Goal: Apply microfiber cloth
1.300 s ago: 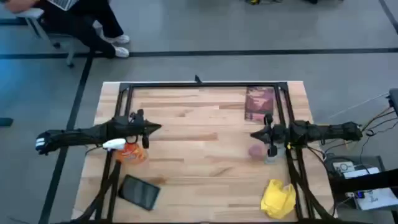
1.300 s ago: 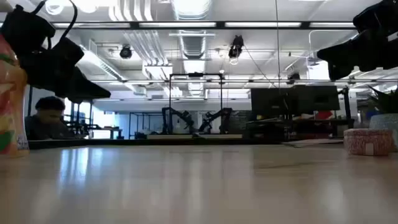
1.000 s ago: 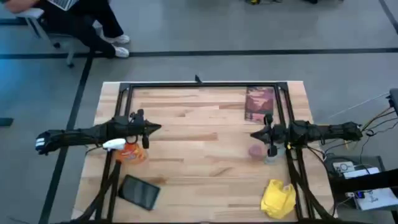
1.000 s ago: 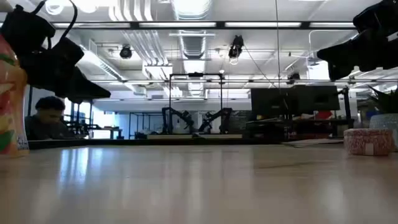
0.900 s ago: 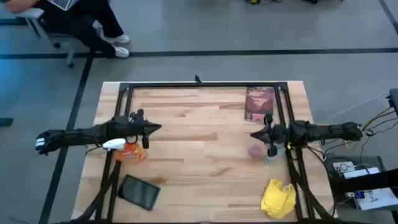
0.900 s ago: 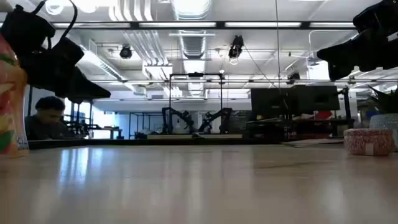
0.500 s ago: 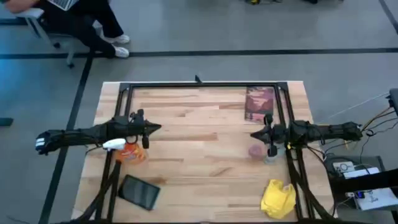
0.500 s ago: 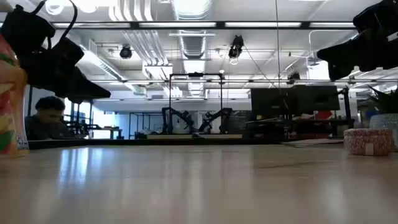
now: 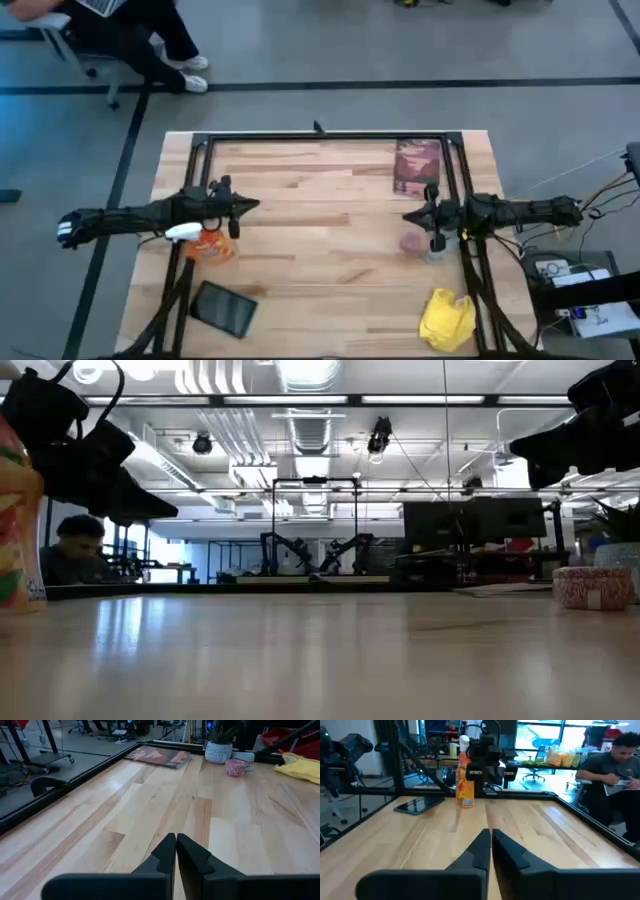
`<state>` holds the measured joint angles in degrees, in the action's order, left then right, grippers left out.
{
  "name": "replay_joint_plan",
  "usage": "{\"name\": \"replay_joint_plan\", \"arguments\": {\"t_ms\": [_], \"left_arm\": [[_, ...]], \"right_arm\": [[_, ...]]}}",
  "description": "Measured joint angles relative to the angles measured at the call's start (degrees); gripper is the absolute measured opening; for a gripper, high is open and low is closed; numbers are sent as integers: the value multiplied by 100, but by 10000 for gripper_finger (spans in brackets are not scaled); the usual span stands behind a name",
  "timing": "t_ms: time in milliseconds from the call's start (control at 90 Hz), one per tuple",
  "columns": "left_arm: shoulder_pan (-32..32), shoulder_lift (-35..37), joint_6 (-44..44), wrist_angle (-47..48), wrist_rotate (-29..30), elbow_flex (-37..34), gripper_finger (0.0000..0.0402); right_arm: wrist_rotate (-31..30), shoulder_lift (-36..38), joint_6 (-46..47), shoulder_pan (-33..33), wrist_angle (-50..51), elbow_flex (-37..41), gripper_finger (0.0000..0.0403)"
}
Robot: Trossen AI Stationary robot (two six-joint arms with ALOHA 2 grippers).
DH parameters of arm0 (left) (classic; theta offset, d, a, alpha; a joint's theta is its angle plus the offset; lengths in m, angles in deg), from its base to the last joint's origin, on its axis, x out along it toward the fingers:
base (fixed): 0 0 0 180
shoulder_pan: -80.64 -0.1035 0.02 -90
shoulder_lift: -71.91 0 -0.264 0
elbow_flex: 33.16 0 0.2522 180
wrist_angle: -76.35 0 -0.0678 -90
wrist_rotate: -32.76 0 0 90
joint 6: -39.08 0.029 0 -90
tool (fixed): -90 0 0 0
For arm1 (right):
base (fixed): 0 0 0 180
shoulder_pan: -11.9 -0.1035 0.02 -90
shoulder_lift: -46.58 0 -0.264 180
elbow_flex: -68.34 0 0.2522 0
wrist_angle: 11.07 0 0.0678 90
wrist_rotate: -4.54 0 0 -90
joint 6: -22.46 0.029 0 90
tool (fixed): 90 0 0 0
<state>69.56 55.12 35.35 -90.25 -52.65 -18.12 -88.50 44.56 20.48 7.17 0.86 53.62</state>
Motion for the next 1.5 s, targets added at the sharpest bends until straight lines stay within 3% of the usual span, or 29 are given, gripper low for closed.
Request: {"name": "replay_joint_plan", "arguments": {"t_ms": [578,733,922,1211,1500], "left_arm": [[-1,0,0,0,-39,0,0],[0,0,0,0,-41,0,0],[0,-1,0,-2,-38,0,0],[0,-1,0,-2,-36,0,0],[1,1,0,-2,-12,0,0]], "right_arm": [[1,-2,2,0,-56,1,0],[-14,-2,513,1,-105,-1,0],[-916,-151,271,10,-784,-1,0],[-586,-1448,263,13,-1811,-3,0],[-600,-2618,97,24,-1862,-381,0]]}}
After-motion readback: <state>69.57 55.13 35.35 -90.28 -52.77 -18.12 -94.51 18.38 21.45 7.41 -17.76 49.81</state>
